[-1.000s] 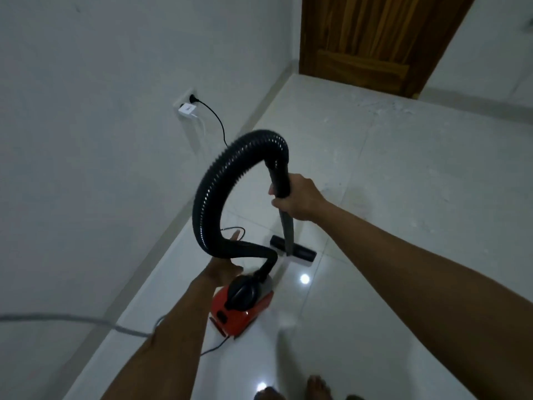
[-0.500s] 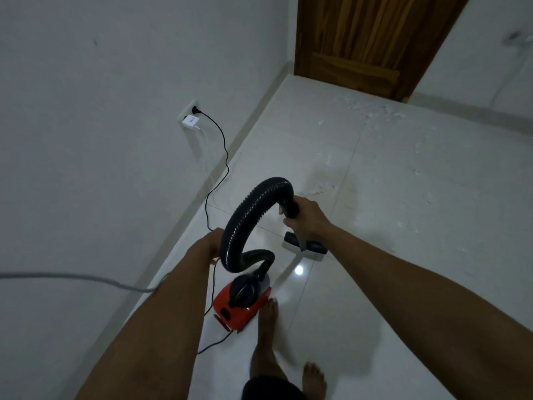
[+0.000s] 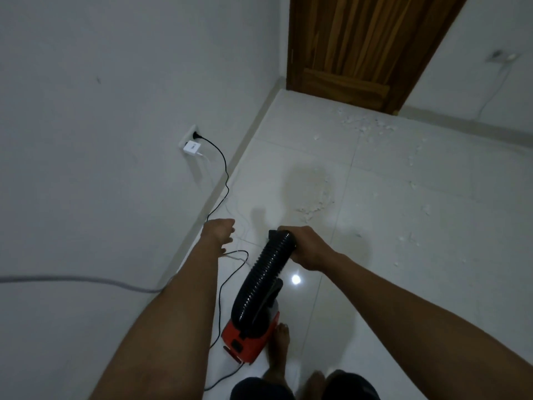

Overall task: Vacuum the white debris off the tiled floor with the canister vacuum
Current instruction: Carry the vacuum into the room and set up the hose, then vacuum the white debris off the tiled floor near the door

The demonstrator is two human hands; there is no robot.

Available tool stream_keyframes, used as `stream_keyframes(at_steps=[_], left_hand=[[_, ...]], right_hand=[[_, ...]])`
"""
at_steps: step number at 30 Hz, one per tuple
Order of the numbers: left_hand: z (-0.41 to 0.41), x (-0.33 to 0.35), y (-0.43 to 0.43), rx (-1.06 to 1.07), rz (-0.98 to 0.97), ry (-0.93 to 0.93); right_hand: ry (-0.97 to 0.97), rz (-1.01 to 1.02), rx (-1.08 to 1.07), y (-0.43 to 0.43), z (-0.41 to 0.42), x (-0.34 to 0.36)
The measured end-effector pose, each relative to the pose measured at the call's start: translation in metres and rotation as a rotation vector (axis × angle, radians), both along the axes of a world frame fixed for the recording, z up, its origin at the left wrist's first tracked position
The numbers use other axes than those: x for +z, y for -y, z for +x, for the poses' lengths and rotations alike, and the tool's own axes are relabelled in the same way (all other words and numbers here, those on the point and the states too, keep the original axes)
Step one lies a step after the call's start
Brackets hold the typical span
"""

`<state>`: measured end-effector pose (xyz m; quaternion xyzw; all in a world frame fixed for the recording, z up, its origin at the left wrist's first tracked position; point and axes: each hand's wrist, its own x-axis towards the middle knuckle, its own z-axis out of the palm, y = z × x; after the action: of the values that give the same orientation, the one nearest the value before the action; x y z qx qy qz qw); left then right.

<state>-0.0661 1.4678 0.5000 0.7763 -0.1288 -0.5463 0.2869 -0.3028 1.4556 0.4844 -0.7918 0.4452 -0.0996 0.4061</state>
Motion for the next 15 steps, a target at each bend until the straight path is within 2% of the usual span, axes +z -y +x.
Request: stream_keyframes(at_steps=[4, 5, 6, 7, 9, 13, 15], left_hand=[[-0.009, 0.042, 0.041, 0.567, -0.279, -0.328], [-0.015, 0.052, 0.053, 0.639, -0.335, -0.362], [-0.023, 0.061, 0.061, 0.61, -0.358, -0.357], [-0.033, 0.07, 0.066, 0.517, -0.354, -0.322], [-0.051, 0.072, 0.073, 0.196, -0.285, -0.163], [-0.054, 0.031, 0.076, -0.575, -0.034, 0.466], [-0.054, 0.009, 0.066, -0.794, 0.024, 0.555]], right_hand=[[-0.003, -0.027, 0.054, -0.003, 0.011, 0.005], [0.002, -0.032, 0.067, -0.003, 0.012, 0.005], [0.005, -0.035, 0.074, -0.004, 0.013, 0.005], [0.01, -0.038, 0.075, -0.004, 0.013, 0.005], [0.028, -0.053, 0.065, -0.006, 0.012, 0.007], [0.074, -0.072, 0.057, -0.02, -0.003, 0.011], [0.094, -0.105, 0.06, -0.033, -0.016, 0.009]])
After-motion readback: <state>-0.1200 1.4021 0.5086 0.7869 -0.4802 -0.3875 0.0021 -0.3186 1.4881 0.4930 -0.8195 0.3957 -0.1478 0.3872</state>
